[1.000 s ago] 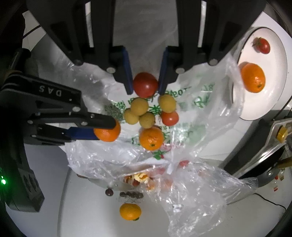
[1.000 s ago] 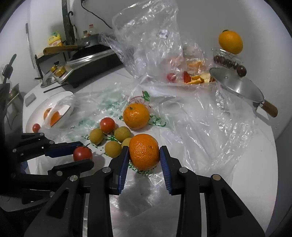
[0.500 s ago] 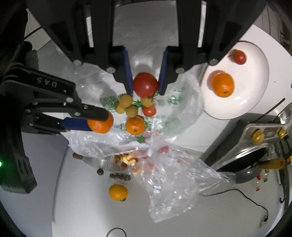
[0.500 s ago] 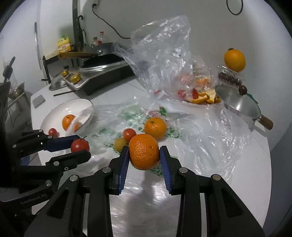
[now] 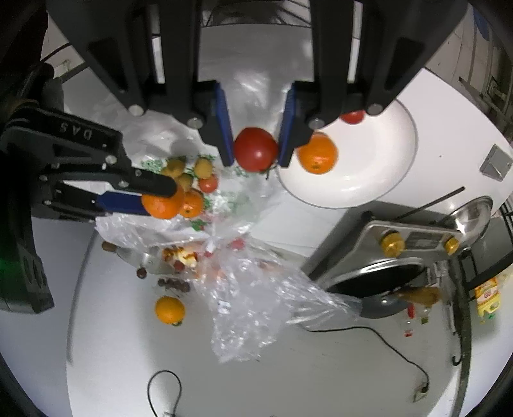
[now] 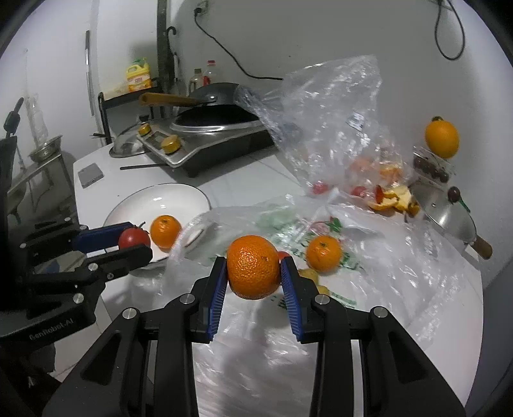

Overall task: Organize fruits
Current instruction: 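Carry the tomato and orange over the white plate with both grippers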

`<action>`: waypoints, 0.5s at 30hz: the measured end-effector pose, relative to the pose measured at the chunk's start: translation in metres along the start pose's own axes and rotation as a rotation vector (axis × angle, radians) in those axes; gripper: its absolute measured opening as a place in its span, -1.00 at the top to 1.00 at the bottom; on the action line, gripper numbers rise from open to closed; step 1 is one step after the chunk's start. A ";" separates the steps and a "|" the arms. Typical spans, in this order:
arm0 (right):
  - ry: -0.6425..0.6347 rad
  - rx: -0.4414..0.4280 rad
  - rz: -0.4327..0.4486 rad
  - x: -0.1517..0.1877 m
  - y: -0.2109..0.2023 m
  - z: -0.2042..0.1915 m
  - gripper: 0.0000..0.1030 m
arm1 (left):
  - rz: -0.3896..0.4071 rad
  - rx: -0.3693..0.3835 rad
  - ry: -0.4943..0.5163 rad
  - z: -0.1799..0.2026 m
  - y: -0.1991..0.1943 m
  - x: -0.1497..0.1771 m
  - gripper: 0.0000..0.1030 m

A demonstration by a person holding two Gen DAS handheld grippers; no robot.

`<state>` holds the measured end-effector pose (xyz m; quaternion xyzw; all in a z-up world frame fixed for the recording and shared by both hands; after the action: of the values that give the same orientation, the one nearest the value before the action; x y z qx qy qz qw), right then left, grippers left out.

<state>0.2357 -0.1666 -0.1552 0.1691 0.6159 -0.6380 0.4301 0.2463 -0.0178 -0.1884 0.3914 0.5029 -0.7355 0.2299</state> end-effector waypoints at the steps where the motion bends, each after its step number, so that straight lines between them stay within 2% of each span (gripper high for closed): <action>1: -0.007 -0.004 0.002 -0.001 -0.001 -0.004 0.30 | 0.005 -0.004 -0.004 -0.003 -0.003 0.000 0.44; 15: -0.062 -0.036 0.009 -0.017 0.005 -0.043 0.30 | 0.029 -0.056 -0.051 -0.041 -0.024 0.007 0.44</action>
<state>0.2352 -0.1203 -0.1538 0.1445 0.6130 -0.6297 0.4548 0.2388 0.0296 -0.1889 0.3734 0.5115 -0.7274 0.2643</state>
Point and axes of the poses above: each gripper's, at about its wrist camera, not at the fingertips, and y roughly the way its jaws point, z to its right, x to its underside, the point moved 3 cm from there along y, roughly the way its jaws point, and after that the axes turned 12 degrees about x, right-handed, at the moved point
